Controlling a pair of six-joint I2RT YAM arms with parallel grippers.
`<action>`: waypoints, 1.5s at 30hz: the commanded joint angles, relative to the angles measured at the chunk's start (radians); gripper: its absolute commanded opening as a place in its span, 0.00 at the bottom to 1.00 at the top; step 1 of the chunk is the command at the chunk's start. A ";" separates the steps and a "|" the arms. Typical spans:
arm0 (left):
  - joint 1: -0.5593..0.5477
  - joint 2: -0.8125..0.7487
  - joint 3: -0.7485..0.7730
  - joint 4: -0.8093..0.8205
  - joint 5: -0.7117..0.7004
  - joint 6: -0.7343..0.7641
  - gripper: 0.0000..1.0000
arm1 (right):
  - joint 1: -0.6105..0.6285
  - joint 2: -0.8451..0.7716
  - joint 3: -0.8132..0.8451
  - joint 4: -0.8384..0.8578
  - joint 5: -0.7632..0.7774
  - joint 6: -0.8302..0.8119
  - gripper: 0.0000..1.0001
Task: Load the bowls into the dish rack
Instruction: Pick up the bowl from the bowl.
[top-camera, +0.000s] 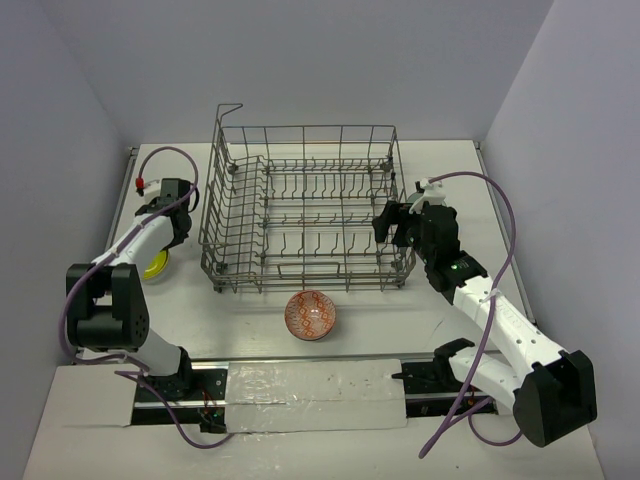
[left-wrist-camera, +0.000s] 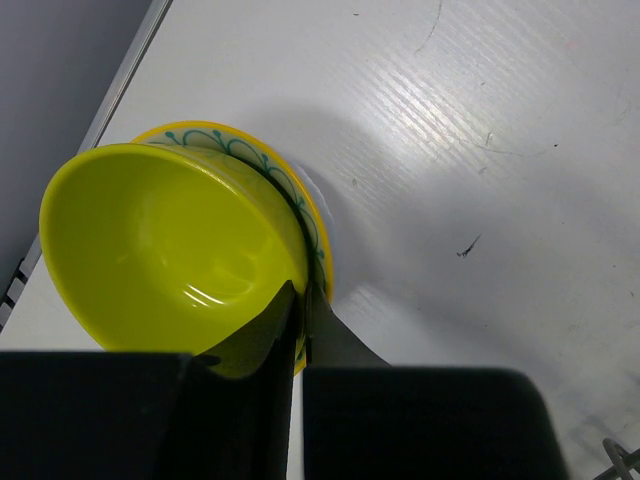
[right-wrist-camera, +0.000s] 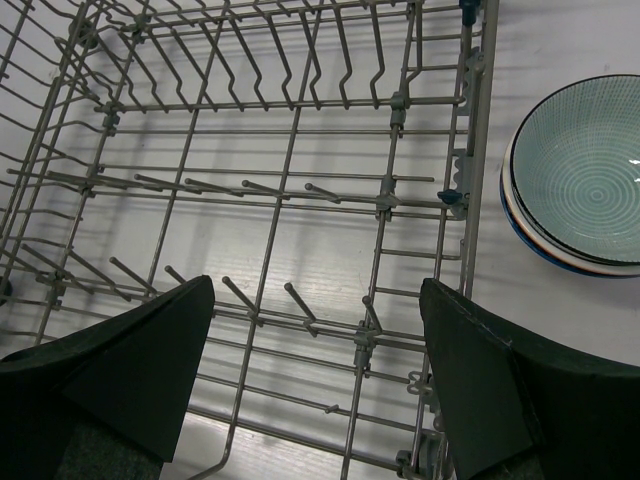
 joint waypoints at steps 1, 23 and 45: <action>0.004 -0.058 0.037 0.003 -0.014 -0.002 0.05 | 0.004 -0.003 0.048 0.018 0.017 -0.007 0.91; 0.004 -0.219 -0.006 0.101 0.102 0.041 0.00 | 0.004 0.008 0.054 0.018 0.000 -0.005 0.91; -0.008 -0.425 0.052 0.077 0.093 0.054 0.00 | 0.005 -0.024 0.048 0.013 -0.034 0.004 0.88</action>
